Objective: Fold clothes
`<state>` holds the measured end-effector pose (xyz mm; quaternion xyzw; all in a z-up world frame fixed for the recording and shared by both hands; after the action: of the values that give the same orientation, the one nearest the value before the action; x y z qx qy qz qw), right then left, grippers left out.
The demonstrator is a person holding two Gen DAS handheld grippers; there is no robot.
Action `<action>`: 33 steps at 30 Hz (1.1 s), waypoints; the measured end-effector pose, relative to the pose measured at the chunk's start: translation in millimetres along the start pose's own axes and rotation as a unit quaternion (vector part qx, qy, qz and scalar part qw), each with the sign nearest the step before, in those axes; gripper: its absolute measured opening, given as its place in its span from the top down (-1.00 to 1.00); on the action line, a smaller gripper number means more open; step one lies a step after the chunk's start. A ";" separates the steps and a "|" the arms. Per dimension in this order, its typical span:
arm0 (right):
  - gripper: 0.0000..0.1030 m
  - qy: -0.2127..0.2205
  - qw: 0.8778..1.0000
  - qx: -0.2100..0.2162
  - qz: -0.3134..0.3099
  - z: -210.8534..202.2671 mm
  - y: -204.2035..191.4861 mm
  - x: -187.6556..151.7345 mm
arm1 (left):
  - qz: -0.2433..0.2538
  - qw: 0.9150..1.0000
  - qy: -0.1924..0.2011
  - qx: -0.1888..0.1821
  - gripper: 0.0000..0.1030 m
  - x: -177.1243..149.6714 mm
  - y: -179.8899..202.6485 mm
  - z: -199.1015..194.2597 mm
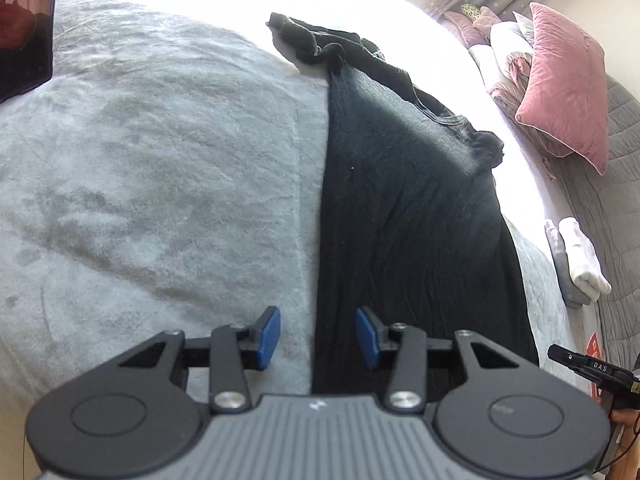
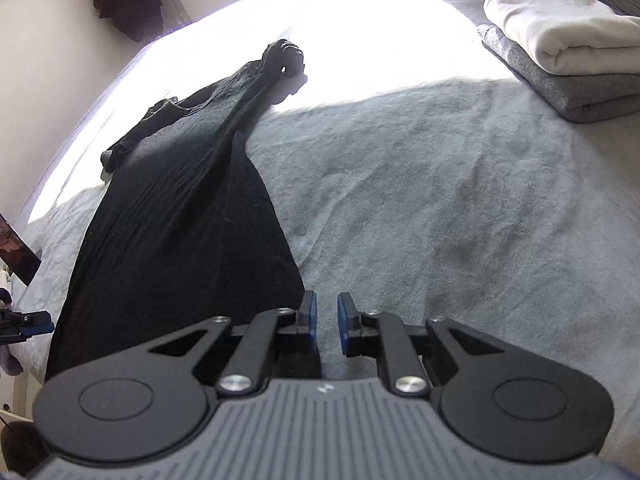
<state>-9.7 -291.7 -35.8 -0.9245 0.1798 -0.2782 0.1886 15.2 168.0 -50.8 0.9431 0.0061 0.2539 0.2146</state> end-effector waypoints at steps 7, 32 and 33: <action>0.28 0.023 0.999 0.031 0.013 38.8 -18.4 40.8 | -0.036 0.998 0.030 0.035 0.17 44.2 8.5 42.1; 0.98 0.087 0.994 -0.036 -0.062 68.7 -13.6 48.5 | 0.035 0.975 0.149 0.160 0.96 65.0 17.4 67.2; 0.97 0.082 0.994 -0.035 -0.057 69.6 -8.9 48.3 | 0.040 0.975 0.149 0.162 0.96 65.2 18.3 67.5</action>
<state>70.6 -287.8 -64.2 -0.9134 0.1517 -0.3565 0.1248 102.6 132.1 -64.9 0.9166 0.0411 0.3952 0.0450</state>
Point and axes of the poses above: each gripper's, at about its wrist camera, not at the fingertips, and z roughly the way its jaws point, y to its right, x to its top, the point moved 5 cm from there along z, roughly the way its jaws point, and after that the axes turned 11 degrees about z, right-handed, at the moved point
